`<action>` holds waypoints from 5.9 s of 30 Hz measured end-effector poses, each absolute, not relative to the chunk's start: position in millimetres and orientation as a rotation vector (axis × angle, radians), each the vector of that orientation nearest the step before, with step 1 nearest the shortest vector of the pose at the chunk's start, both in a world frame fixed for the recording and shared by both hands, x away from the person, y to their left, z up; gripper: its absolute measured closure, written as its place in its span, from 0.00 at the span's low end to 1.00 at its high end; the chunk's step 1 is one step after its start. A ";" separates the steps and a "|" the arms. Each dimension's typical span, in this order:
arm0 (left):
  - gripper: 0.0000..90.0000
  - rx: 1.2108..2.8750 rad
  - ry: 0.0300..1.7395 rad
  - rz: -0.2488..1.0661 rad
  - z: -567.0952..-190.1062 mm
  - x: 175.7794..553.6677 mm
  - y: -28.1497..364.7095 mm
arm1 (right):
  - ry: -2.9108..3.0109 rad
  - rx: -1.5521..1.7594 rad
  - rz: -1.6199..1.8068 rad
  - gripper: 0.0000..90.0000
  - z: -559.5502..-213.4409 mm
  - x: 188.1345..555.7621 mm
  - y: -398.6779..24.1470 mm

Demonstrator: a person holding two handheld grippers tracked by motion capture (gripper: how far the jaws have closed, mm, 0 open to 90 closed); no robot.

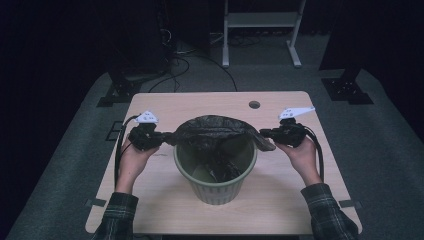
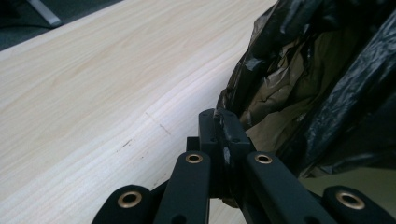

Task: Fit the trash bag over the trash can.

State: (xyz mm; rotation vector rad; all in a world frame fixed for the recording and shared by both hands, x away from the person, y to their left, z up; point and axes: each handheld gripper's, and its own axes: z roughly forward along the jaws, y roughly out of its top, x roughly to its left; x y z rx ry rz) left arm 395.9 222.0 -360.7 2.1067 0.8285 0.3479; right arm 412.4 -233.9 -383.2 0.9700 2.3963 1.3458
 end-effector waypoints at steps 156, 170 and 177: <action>0.99 2.183 0.766 0.336 -389.3 387.2 202.0 | 2.428 0.773 1.464 1.00 -303.2 403.0 -174.6; 0.99 2.223 0.807 0.313 -412.9 397.0 197.7 | 2.377 1.003 1.257 1.00 -368.3 438.8 -195.8; 0.98 2.218 0.806 0.314 -415.5 395.9 199.5 | 2.387 1.041 1.258 0.95 -386.4 441.5 -199.2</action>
